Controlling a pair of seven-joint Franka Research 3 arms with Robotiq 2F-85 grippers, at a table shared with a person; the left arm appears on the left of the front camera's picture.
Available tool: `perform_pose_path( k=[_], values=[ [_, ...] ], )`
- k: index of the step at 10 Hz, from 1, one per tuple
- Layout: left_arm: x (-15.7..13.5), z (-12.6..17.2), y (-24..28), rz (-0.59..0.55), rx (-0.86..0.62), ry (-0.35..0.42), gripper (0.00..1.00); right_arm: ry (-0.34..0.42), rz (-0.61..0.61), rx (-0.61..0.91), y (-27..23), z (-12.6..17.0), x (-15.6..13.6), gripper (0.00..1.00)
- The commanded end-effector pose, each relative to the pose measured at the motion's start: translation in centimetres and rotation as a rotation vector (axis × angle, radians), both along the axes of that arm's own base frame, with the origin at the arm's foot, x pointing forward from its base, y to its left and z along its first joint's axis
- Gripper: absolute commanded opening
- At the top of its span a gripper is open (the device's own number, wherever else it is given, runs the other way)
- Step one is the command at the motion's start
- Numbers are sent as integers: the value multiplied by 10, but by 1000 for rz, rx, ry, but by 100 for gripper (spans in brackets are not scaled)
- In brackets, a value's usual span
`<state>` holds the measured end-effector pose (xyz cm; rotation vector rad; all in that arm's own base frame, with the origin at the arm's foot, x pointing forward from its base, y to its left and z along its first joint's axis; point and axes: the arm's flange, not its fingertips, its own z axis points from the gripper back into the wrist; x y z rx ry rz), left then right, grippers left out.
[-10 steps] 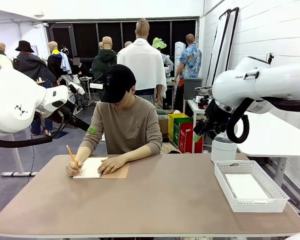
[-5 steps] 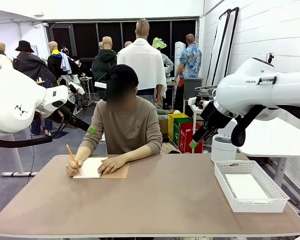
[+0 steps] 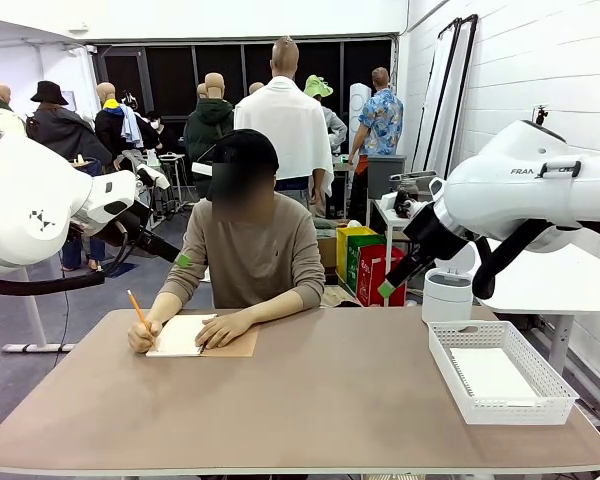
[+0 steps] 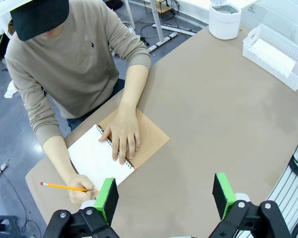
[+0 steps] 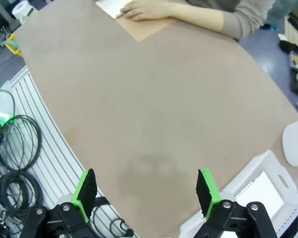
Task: Sort the paper based on its condition.
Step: If a person hands you a paper, place it in the Organizing basket , and if it's crumpled, put it in the Trash can.
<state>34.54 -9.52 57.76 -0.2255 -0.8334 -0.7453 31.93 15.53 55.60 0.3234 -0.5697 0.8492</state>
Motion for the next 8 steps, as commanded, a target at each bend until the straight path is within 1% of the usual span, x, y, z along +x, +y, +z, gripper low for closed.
perform_pose_path(
  k=[1,2,5,7,8],
  values=[
    [-1,-1,1,-12,-3,4,100,-28,16,109,1,-6,-1,100],
    [-1,-1,1,-12,-3,4,100,-31,5,157,2,-3,0,100],
    [-1,-1,1,-12,-3,4,100,-51,-2,211,5,0,0,100],
    [-1,-1,1,-12,-3,4,100,-65,-1,226,4,1,-1,100],
    [-1,-1,1,-12,-3,4,100,-58,-10,225,5,-1,0,100]
  ],
)
